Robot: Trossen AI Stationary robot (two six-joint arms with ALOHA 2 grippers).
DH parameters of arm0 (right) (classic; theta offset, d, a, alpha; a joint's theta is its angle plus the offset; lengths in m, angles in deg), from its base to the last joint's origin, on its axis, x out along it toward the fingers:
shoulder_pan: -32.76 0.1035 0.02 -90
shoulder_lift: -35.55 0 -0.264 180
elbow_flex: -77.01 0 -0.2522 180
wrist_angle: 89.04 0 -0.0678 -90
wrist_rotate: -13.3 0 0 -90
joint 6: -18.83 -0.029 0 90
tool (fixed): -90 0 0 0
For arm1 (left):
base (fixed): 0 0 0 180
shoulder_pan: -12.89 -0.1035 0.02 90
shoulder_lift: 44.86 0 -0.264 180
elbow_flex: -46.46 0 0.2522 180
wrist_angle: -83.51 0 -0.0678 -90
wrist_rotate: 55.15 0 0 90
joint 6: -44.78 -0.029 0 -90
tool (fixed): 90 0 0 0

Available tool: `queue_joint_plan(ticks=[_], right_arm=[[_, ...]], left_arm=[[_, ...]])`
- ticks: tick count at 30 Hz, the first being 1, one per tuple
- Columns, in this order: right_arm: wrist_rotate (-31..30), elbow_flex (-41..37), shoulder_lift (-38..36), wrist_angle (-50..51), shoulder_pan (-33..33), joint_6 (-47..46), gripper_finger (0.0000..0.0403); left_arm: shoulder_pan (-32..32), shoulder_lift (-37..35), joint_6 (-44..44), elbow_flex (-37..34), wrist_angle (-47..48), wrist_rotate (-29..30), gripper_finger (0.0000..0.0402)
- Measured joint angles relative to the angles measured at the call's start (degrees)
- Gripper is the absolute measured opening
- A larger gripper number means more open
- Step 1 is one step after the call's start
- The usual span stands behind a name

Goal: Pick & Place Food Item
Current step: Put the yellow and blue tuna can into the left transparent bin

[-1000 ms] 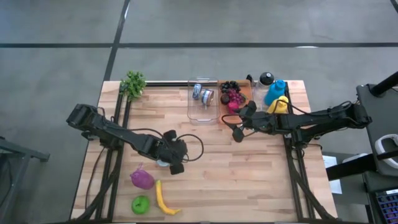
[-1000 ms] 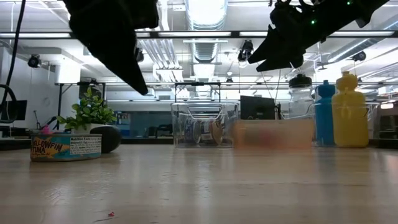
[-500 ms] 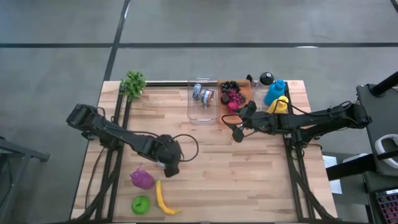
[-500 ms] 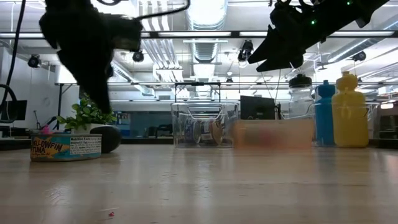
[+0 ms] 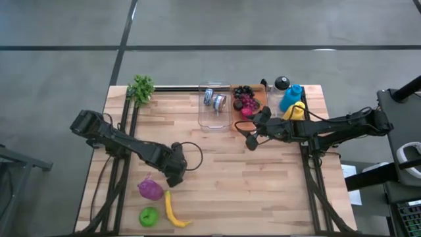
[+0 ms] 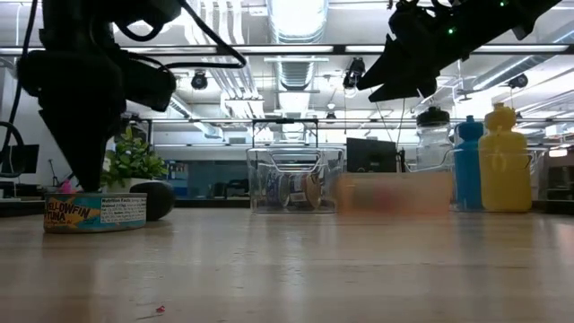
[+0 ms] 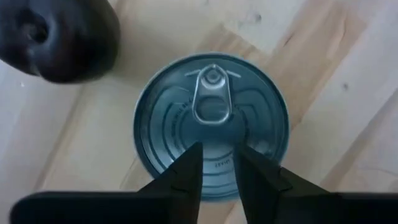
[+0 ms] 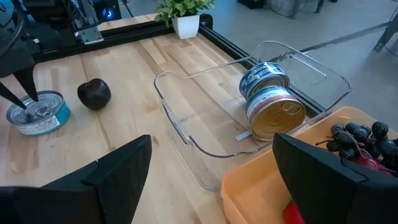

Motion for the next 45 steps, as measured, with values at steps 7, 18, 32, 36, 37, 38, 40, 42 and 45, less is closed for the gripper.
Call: queue_joint_plan(ticks=[7,18,32,36,37,38,40,42,45], right_arm=[[0.02,0.00,0.00,0.00,0.02,-0.01,0.0330],[0.02,0.02,0.00,-0.38,0.00,-0.01,0.0347],[0.04,0.02,0.00,-0.62,0.01,-0.25,0.0336],[0.04,0.02,0.00,-1.12,0.00,-0.25,0.0330],[0.04,0.02,0.00,-1.46,0.00,-0.25,0.0329],[0.04,0.02,0.00,-1.71,0.00,-0.25,0.0329],[0.04,0.02,0.00,-1.84,0.02,-0.25,0.0330],[0.04,0.02,0.00,-1.80,0.02,-0.24,0.0333],[0.04,0.02,-0.02,-1.79,0.02,-0.25,0.0339]], left_arm=[[-0.01,0.00,-0.56,-0.10,-1.06,0.60,0.0041],[0.00,2.70,-5.55,0.06,-4.25,0.64,0.0003],[-1.54,7.48,-21.18,0.97,-22.67,0.69,0.0002],[-2.22,10.20,-25.83,3.75,-23.17,0.93,0.0002],[-2.32,10.92,-27.04,4.72,-23.24,1.02,0.0002],[-2.42,11.56,-28.28,5.69,-23.19,1.14,0.0001],[-2.52,12.62,-30.50,7.25,-23.28,1.37,0.0001],[-2.62,13.62,-32.40,8.59,-23.69,1.92,0.0001],[-2.86,15.31,-34.50,10.02,-25.23,2.66,0.0001]])
